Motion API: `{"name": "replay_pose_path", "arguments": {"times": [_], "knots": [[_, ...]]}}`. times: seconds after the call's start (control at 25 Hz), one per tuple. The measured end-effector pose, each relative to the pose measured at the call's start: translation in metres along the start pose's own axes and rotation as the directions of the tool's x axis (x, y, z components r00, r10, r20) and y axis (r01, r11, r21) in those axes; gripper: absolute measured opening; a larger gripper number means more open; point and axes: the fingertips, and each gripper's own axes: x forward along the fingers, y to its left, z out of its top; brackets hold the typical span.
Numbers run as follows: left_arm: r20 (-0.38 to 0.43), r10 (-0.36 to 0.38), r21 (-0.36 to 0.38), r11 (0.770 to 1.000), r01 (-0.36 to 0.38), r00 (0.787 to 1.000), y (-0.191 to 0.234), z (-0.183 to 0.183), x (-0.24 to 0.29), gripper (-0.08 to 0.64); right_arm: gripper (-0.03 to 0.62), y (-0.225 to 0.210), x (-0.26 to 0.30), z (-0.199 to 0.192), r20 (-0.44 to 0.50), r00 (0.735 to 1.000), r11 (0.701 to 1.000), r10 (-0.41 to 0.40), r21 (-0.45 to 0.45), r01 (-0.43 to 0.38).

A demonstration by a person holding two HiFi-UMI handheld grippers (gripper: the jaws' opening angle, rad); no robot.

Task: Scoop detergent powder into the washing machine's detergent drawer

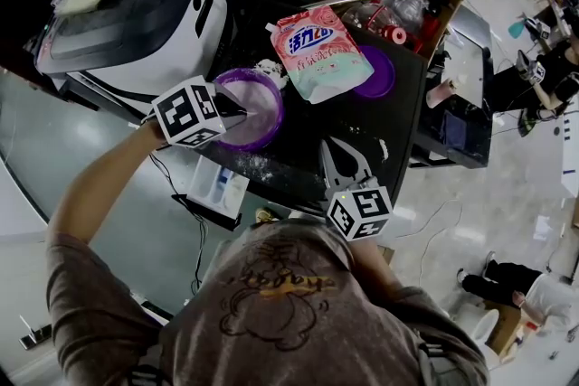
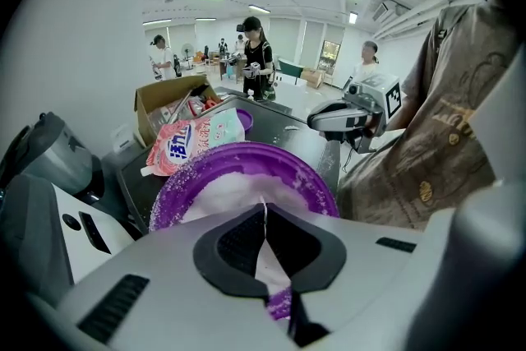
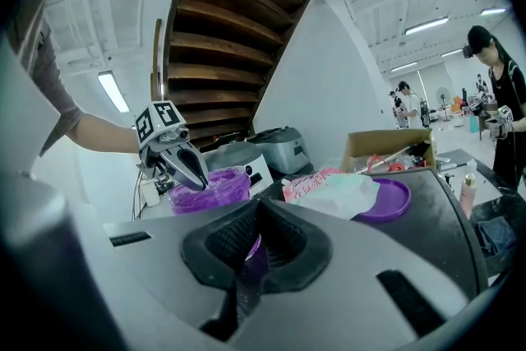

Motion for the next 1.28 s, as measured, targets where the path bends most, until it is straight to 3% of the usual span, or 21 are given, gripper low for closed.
{"name": "replay_pose_path", "arguments": {"times": [0.64, 0.92, 1.28], "knots": [[-0.026, -0.139, -0.045, 0.99, 0.137, 0.99, -0.022, 0.003, -0.002, 0.023, 0.002, -0.004, 0.006, 0.003, 0.006, 1.0, 1.0, 0.011, -0.005, -0.011], [0.002, -0.204, -0.105, 0.973, 0.203, 0.979, -0.028, 0.005, -0.008, 0.023, 0.002, -0.003, 0.006, 0.005, 0.006, 1.0, 1.0, 0.013, -0.008, -0.013], [0.067, -0.235, -0.196, 0.95, 0.244, 0.97, -0.032, 0.01, -0.018, 0.023, 0.002, -0.001, 0.005, 0.008, 0.008, 1.0, 1.0, 0.025, -0.018, -0.025]]}}
